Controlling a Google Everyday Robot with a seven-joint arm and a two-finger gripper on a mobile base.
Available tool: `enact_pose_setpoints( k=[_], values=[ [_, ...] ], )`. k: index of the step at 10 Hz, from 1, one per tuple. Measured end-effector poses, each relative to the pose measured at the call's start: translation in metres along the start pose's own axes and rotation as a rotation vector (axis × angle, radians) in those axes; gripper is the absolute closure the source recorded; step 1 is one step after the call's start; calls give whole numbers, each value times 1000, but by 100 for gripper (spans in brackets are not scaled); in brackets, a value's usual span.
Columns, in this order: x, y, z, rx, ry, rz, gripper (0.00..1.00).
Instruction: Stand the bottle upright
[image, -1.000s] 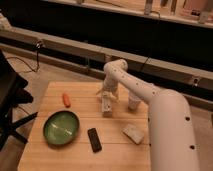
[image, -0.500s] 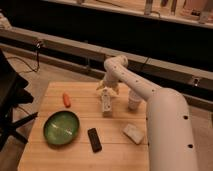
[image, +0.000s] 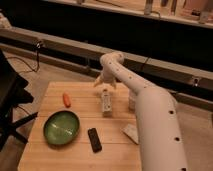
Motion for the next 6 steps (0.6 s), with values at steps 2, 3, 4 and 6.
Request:
enact_pose_setpoints(
  k=[2,3,4,6],
  values=[
    [1,-2,11,-9,-18,-9,20],
    [1,0,15,-14,-27,-5,20],
    [0,3,20,-19,-38,0,20],
    [-2,7,27,-25,-55,12,20]
  ],
)
